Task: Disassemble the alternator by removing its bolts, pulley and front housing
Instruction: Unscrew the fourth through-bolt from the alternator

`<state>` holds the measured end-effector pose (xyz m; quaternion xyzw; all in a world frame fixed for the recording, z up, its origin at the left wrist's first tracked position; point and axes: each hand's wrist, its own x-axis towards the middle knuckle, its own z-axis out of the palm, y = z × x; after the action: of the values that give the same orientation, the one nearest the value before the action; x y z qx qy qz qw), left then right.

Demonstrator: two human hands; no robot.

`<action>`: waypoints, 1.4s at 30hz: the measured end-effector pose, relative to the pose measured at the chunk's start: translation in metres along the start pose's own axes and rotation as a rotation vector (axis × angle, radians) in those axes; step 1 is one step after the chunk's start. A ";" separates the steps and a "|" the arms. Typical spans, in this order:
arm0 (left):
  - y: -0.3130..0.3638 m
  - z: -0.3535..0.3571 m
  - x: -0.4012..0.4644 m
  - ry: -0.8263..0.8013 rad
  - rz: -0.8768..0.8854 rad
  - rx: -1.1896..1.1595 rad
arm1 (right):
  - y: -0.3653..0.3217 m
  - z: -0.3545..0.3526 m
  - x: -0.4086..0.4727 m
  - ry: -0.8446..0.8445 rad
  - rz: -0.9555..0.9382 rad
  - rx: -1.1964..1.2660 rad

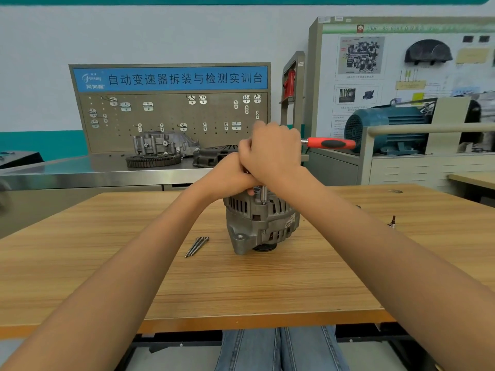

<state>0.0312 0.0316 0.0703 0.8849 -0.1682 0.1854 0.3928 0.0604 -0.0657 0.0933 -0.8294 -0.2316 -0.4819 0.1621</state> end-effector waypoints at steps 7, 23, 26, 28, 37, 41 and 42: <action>0.000 -0.002 -0.003 -0.023 -0.008 -0.037 | 0.003 0.006 0.004 -0.051 0.229 0.842; 0.002 -0.001 0.000 0.062 0.064 0.090 | -0.011 0.003 -0.005 0.020 0.130 -0.152; 0.002 0.000 0.002 0.042 0.076 0.122 | -0.010 0.003 -0.005 0.012 0.099 -0.091; 0.001 0.000 0.002 0.024 0.066 0.094 | -0.009 0.004 -0.006 0.032 0.091 -0.022; 0.000 -0.002 0.000 -0.052 -0.007 -0.020 | 0.002 0.004 0.001 -0.067 0.288 0.926; -0.002 -0.003 0.003 -0.049 -0.034 -0.043 | 0.007 -0.001 0.005 -0.141 0.428 1.376; -0.002 -0.003 0.003 -0.049 -0.037 -0.045 | 0.007 -0.001 0.006 -0.146 0.442 1.426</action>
<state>0.0341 0.0346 0.0723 0.8832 -0.1655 0.1524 0.4115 0.0661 -0.0705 0.0988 -0.5801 -0.3259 -0.1151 0.7376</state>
